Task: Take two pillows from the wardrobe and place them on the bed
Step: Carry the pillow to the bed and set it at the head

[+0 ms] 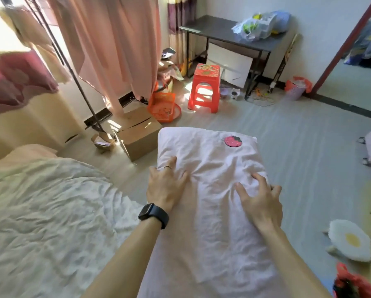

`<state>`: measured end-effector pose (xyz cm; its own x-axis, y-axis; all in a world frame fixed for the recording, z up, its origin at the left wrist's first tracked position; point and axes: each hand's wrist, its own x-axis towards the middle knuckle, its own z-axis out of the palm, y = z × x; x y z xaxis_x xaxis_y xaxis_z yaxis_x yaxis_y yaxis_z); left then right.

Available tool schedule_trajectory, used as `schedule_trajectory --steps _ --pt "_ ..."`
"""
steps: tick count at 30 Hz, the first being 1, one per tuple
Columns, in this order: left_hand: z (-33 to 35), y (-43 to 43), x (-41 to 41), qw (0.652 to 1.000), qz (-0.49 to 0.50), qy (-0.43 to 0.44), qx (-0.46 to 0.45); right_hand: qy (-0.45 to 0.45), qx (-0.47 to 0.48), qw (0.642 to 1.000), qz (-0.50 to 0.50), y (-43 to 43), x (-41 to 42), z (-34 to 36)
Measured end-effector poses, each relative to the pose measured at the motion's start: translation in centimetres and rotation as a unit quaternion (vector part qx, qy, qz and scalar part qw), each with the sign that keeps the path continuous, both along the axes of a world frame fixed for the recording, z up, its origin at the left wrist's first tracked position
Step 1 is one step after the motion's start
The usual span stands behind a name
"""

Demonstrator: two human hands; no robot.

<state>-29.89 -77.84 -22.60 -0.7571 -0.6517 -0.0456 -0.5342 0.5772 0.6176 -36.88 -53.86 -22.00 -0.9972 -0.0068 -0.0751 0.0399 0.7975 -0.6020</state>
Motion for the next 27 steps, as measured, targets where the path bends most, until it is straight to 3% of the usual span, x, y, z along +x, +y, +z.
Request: schedule_trajectory --steps 6,13,18,27 --pt "1.2 -5.1 -10.7 0.991 0.126 0.051 -0.021 0.051 -0.037 0.99 0.126 -7.6 -16.3 0.7" --pt "2.8 -9.8 -19.5 0.946 0.3 0.121 -0.001 0.079 -0.05 0.953 0.289 -17.4 -31.4 3.8" --pt "5.3 -13.3 -21.2 0.911 0.371 0.177 -0.041 0.108 -0.101 0.913 0.38 -24.9 -36.1 6.8" --pt "8.2 -26.1 -19.6 0.857 0.462 0.186 -0.13 0.111 -0.199 0.856 0.465 -42.9 -36.7 7.5"
